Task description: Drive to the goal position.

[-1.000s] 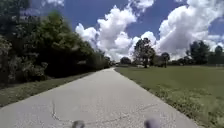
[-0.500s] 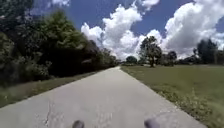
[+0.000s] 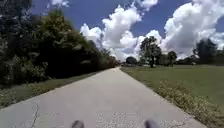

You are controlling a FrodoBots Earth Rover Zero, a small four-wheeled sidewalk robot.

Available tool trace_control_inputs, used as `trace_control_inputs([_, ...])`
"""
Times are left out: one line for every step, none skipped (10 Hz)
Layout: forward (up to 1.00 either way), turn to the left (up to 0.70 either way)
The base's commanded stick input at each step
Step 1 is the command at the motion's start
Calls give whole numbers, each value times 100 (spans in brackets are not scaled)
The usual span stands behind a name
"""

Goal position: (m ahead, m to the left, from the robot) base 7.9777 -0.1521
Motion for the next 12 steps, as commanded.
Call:
trace_control_inputs([50, 0])
trace_control_inputs([50, 0])
trace_control_inputs([50, 0])
trace_control_inputs([50, 0])
trace_control_inputs([50, 0])
trace_control_inputs([50, 0])
trace_control_inputs([50, 0])
trace_control_inputs([50, 0])
trace_control_inputs([50, 0])
trace_control_inputs([50, 0])
trace_control_inputs([50, 0])
trace_control_inputs([50, 0])
